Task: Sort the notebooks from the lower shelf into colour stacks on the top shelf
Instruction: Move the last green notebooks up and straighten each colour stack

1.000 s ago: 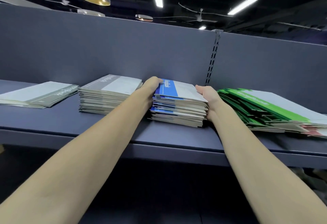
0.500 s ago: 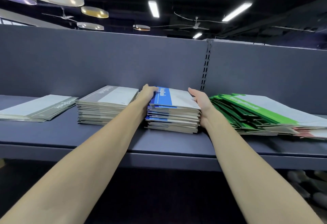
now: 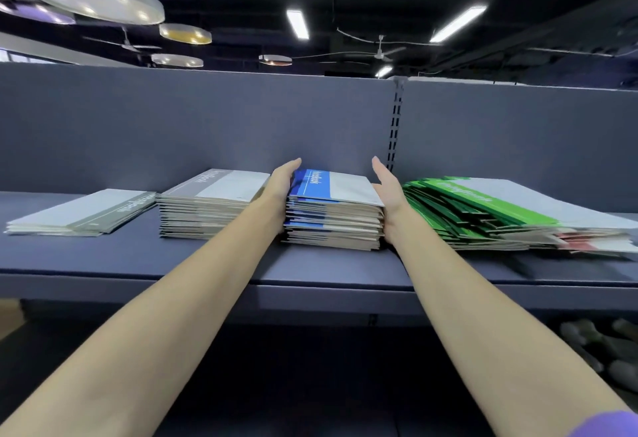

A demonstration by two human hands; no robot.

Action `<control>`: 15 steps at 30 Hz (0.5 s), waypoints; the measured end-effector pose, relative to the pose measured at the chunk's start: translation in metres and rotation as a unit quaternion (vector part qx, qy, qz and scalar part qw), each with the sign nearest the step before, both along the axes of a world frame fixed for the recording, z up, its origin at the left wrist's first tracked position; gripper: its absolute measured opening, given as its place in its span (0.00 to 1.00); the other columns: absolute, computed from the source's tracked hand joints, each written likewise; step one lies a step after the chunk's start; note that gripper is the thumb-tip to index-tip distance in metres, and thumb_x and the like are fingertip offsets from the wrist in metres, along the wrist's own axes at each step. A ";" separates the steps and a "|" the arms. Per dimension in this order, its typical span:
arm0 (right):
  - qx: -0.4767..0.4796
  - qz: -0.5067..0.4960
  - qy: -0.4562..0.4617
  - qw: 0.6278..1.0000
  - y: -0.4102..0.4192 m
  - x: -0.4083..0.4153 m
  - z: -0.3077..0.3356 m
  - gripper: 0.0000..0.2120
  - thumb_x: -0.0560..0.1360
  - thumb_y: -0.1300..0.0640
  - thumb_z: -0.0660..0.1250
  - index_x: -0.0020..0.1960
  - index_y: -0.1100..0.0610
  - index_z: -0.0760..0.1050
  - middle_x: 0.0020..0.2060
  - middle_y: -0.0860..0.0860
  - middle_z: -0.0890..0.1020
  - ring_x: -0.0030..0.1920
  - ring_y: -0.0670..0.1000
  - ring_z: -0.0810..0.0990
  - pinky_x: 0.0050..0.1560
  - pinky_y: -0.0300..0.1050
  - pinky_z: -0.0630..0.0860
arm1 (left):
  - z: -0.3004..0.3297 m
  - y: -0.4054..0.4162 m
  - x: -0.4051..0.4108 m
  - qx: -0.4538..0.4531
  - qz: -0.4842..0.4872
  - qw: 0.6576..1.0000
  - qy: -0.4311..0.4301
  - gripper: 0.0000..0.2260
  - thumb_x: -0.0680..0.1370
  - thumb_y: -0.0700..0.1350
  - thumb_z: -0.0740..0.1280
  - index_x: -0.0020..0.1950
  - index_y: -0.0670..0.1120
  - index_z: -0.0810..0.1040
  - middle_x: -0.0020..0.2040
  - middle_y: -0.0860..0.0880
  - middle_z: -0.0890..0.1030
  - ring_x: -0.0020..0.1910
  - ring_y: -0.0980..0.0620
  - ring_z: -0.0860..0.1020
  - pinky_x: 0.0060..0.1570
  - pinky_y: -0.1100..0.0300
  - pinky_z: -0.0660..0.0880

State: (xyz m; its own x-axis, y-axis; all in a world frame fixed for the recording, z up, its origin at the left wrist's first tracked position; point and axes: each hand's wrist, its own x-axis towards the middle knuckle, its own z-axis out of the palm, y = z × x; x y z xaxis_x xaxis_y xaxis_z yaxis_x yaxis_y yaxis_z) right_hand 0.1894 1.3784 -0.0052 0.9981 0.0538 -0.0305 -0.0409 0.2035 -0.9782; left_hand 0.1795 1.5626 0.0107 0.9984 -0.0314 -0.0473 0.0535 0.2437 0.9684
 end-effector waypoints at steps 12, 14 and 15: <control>-0.008 0.062 -0.034 0.997 -0.003 0.011 0.002 0.31 0.76 0.36 0.61 0.60 0.62 0.80 0.42 0.57 0.85 0.37 0.57 0.83 0.37 0.44 0.76 | 0.000 0.001 0.004 0.045 -0.040 0.998 -0.004 0.16 0.80 0.58 0.61 0.51 0.46 0.81 0.46 0.46 0.85 0.39 0.46 0.82 0.40 0.59 0.77; -0.011 0.062 -0.028 0.998 -0.006 0.012 0.000 0.27 0.77 0.38 0.60 0.53 0.61 0.81 0.37 0.55 0.85 0.32 0.55 0.82 0.33 0.40 0.75 | -0.001 0.000 0.006 0.034 -0.028 0.999 -0.006 0.16 0.80 0.57 0.62 0.53 0.45 0.81 0.50 0.45 0.84 0.40 0.45 0.82 0.41 0.58 0.77; -0.012 0.069 -0.024 0.997 -0.007 0.012 0.000 0.25 0.78 0.38 0.59 0.50 0.60 0.80 0.34 0.55 0.84 0.30 0.55 0.82 0.30 0.39 0.75 | 0.000 -0.001 0.004 0.024 -0.020 0.999 -0.009 0.16 0.80 0.56 0.62 0.52 0.44 0.81 0.48 0.44 0.84 0.38 0.45 0.82 0.39 0.58 0.77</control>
State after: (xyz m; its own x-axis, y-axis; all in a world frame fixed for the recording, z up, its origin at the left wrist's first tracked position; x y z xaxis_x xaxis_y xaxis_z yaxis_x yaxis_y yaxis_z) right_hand 0.2018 1.3714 -0.0048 0.9814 0.1912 0.0150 -0.0192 0.1758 -0.9842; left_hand 0.1832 1.5614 0.0105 0.9971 -0.0695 -0.0319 0.0450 0.1953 0.9797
